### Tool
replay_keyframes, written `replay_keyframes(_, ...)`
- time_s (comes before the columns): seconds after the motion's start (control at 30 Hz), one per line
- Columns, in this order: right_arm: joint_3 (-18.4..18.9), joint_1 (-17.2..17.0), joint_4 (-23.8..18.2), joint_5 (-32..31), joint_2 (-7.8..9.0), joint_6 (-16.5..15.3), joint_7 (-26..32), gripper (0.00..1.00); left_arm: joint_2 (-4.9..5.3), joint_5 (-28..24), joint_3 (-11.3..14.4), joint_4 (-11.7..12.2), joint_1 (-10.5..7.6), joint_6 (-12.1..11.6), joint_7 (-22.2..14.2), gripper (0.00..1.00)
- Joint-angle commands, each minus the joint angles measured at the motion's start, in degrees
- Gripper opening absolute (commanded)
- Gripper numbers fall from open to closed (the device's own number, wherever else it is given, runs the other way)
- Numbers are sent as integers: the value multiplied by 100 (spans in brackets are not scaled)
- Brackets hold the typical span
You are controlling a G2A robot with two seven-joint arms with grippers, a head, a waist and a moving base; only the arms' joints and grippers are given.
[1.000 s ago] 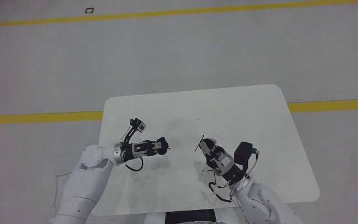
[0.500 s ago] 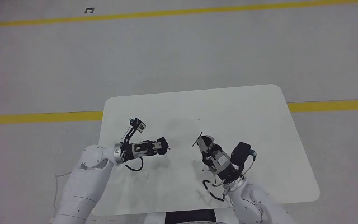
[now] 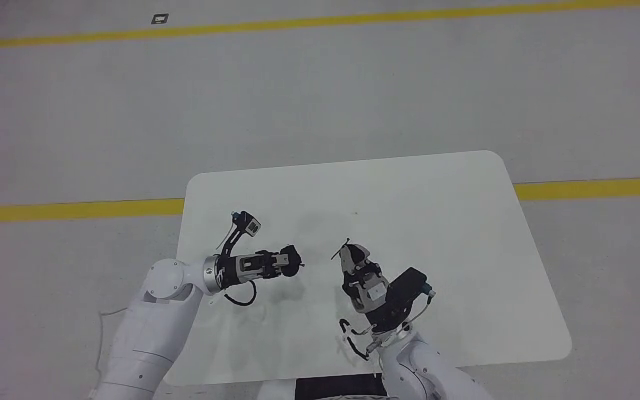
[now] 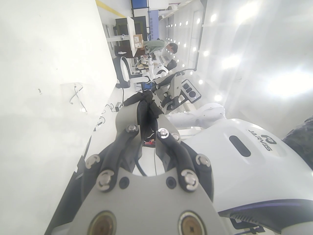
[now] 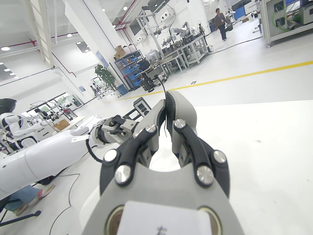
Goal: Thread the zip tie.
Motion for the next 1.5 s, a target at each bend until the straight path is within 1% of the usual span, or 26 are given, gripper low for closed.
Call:
replay_keyframes(0.0, 0, 0, 0, 0, 0, 0, -1, 0, 0, 0, 0, 0, 0, 0, 0, 0)
replay_keyframes(0.1, 0, 0, 0, 0, 0, 0, -1, 0, 0, 0, 0, 0, 0, 0, 0, 0)
replay_keyframes(0.2, 0, 0, 0, 0, 0, 0, -1, 0, 2, 40, 34, -131, 51, 0, 251, 0)
replay_keyframes(0.3, 0, 0, 0, 0, 0, 0, -1, 0, 14, 136, -2, -290, 145, 0, 503, 0)
replay_keyframes(0.4, 0, 0, 0, 0, 0, 0, -1, 0, 13, 459, 27, -407, 199, 0, 839, 0)
replay_keyframes(0.5, 0, 0, 0, 0, 0, 0, -1, 0, -4, 769, 120, -436, 207, 0, 1298, 0)
replay_keyframes(0.57, 0, 0, 0, 0, 0, 0, -1, 0, -27, 870, 235, -434, 193, 0, 1581, 0)
replay_keyframes(0.63, 0, 0, 0, 0, 0, 0, -1, 0, -44, 971, 342, -408, 160, 0, 1766, 0)
replay_keyframes(0.67, 0, 0, 0, 0, 0, 0, -1, 0, -58, 1048, 415, -404, 141, 0, 1920, 0)
replay_keyframes(0.8, 0, 0, 0, 0, 0, 0, -1, 0, -98, 1197, 629, -406, 100, 0, 2254, 0)
replay_keyframes(0.87, 0, 0, 0, 0, 0, 0, -1, 0, -99, 1322, 680, -350, 60, 0, 2290, 0)
replay_keyframes(1.47, 0, 0, 0, 0, 0, 0, -1, 0, -99, 1322, 680, -350, 60, 0, 2290, 0)
